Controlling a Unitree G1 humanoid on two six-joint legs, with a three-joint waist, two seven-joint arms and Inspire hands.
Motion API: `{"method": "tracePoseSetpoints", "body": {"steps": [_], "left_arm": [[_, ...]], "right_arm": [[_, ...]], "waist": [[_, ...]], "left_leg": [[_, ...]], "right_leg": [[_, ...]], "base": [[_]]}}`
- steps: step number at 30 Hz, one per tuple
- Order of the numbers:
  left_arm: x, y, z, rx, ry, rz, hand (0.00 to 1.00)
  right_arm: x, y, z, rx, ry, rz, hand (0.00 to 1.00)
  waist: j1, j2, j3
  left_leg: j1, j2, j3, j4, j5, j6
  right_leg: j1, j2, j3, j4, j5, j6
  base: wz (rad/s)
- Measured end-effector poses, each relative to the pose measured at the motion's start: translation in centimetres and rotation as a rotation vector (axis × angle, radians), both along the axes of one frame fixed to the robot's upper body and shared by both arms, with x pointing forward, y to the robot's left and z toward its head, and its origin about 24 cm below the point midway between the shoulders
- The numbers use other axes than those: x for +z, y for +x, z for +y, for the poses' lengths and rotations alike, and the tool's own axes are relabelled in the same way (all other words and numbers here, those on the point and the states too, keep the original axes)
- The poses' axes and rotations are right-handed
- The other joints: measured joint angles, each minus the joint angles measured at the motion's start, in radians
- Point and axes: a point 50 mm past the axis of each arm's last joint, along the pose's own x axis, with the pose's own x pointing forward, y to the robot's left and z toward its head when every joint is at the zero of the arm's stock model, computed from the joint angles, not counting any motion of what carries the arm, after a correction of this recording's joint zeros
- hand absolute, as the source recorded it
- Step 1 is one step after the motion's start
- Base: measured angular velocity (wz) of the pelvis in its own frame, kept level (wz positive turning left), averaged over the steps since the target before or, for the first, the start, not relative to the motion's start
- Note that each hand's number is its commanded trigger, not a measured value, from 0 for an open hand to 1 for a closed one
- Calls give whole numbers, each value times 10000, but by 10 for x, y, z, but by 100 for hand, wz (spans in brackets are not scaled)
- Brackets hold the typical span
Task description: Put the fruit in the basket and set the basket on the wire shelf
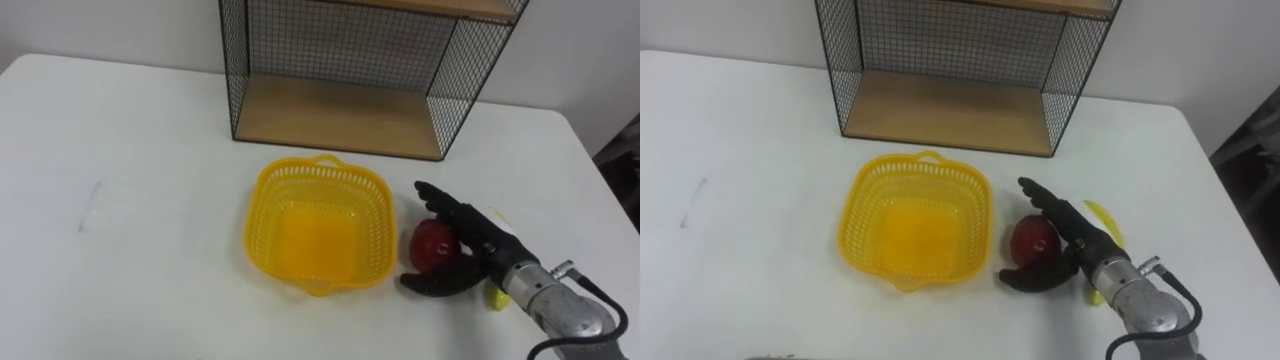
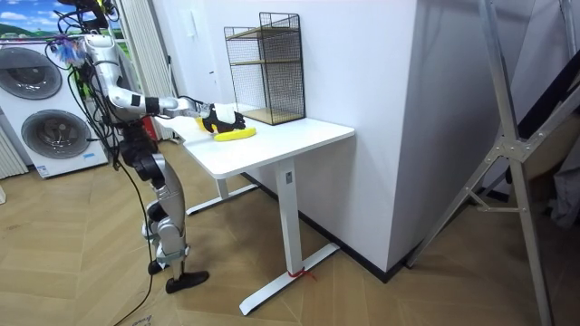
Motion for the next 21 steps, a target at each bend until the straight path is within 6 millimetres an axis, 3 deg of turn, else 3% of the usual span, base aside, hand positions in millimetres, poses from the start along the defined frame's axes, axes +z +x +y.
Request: {"method": "tracePoseSetpoints", "body": {"steps": [1,13,21], "left_arm": [[0,0,0,-45,10,8,0],[1,9,1,-129,56,-181,0],[1,8,1,-103,49,-143,0]], "right_arm": [[0,0,0,-20,-88,-32,100],[-1,5,-7,-741,-1258,-638,100],[-4,4,-12,-1592,-297,-689,100]], "waist": [[13,-3,2],[50,-67,5],[26,-116,26]], "left_leg": [[-1,0,-6,-1,0,0],[5,-83,-83,-44,1,2],[-4,-87,-96,-101,-2,6]], "right_leg": [[-2,0,2,-1,0,0],[20,21,-14,-19,-5,9],[4,31,-33,-31,-3,19]], "base": [[0],[0],[0]]}}
